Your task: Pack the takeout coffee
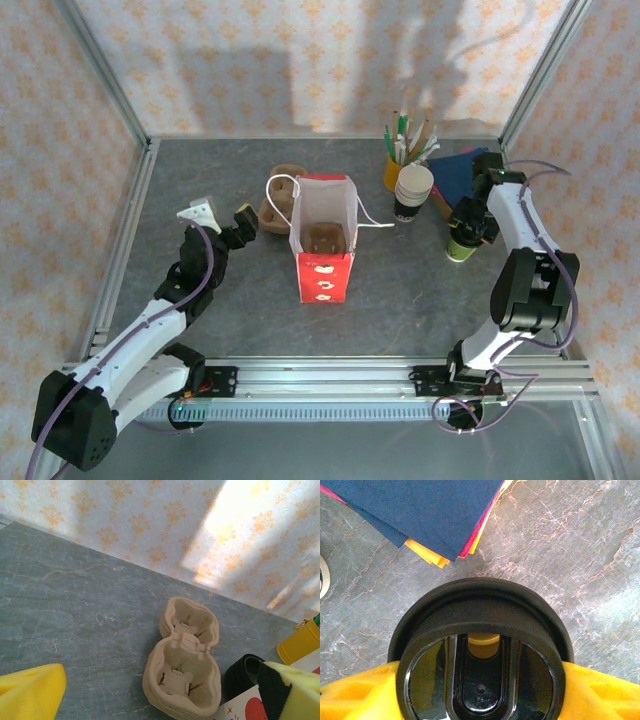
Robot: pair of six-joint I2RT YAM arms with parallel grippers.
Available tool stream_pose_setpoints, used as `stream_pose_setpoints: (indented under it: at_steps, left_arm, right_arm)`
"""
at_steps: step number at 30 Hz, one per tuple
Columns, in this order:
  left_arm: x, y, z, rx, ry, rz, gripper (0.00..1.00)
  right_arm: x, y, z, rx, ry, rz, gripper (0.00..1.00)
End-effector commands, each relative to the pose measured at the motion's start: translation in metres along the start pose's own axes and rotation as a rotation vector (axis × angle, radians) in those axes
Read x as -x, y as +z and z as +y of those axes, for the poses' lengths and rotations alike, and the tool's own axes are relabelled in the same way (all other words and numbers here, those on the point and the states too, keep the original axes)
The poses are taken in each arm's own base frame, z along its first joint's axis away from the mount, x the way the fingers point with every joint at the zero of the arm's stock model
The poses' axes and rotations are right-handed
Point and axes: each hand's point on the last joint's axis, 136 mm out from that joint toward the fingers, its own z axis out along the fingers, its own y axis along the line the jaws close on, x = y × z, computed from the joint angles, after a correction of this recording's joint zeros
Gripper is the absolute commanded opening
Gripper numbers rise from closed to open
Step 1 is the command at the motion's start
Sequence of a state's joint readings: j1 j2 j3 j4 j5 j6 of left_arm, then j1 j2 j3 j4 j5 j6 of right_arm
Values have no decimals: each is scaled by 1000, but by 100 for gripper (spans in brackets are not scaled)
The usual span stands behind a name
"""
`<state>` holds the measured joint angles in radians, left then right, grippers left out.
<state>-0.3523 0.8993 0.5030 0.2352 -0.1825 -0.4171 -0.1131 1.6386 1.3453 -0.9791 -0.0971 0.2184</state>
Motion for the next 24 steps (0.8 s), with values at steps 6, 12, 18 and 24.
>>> stream_pose_setpoints:
  at_steps: [6, 12, 18, 24]
  left_arm:
    - [16, 2, -9, -15, -1, -19, 99]
    - [16, 2, -8, -10, 2, -14, 99]
    - [16, 2, -9, -7, 2, -6, 99]
    - [16, 2, -8, -2, 2, -3, 99]
  right_arm:
    - [-45, 22, 18, 24, -80, 139, 65]
    - [-54, 11, 24, 49, -105, 130, 64]
    - [-56, -6, 40, 90, -130, 107, 64]
    - [-67, -15, 60, 96, -192, 101, 64]
